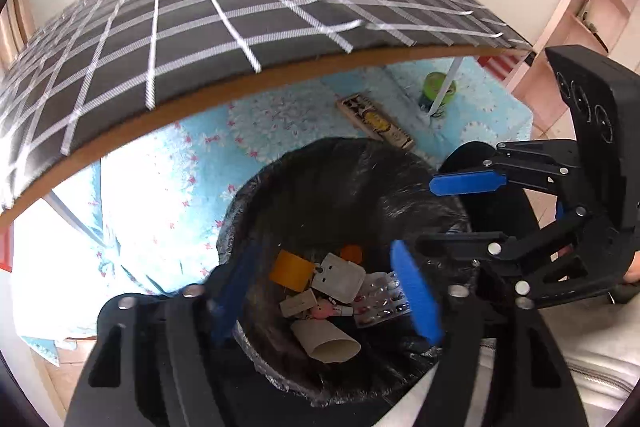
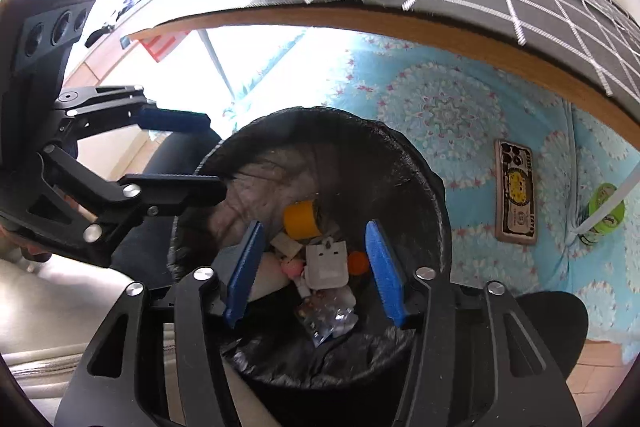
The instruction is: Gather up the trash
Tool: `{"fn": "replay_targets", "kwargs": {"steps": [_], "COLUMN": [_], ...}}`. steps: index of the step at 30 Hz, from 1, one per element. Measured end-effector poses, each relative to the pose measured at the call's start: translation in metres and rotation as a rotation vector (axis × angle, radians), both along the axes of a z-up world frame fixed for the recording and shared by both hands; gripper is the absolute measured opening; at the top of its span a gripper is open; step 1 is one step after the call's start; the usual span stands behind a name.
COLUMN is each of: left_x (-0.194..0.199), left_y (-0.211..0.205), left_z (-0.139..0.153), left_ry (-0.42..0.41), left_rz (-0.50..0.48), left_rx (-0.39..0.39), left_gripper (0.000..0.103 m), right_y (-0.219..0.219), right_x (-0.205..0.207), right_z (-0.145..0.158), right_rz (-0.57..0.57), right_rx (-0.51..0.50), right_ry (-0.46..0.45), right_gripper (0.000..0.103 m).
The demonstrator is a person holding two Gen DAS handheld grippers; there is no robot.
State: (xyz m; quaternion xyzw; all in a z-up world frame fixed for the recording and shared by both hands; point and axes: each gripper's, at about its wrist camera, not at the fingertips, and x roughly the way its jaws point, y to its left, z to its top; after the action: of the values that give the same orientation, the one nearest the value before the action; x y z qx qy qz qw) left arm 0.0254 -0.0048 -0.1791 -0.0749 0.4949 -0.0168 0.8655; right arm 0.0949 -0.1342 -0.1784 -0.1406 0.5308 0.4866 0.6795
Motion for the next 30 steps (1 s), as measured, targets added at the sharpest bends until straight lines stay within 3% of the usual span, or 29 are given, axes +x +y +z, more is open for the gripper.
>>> {"fn": "replay_targets", "kwargs": {"steps": [2, 6, 11, 24, 30], "left_x": [-0.006, -0.015, -0.024, -0.044, -0.044], "left_y": [0.0, -0.004, -0.007, -0.016, -0.016], "left_z": [0.008, 0.019, 0.03, 0.042, 0.045], "left_ry": [-0.006, -0.02, -0.023, -0.047, -0.054], "left_rz": [0.0, 0.007, 0.003, -0.027, -0.021], "left_rx": [-0.028, -0.047, -0.051, -0.103, -0.092], "left_gripper": [0.069, 0.081, 0.081, 0.081, 0.081], "right_y": [-0.002, -0.004, -0.007, -0.018, -0.02], "right_x": [-0.004, -0.015, -0.02, -0.023, -0.023], "right_z": [0.009, 0.024, 0.038, 0.051, 0.052], "right_rz": [0.004, 0.038, 0.051, 0.058, 0.058], "right_rx": [0.003, -0.003, -0.01, -0.028, -0.025], "right_ry": [0.009, 0.006, 0.015, 0.045, 0.047], "right_gripper": [0.062, 0.072, 0.082, 0.082, 0.082]}}
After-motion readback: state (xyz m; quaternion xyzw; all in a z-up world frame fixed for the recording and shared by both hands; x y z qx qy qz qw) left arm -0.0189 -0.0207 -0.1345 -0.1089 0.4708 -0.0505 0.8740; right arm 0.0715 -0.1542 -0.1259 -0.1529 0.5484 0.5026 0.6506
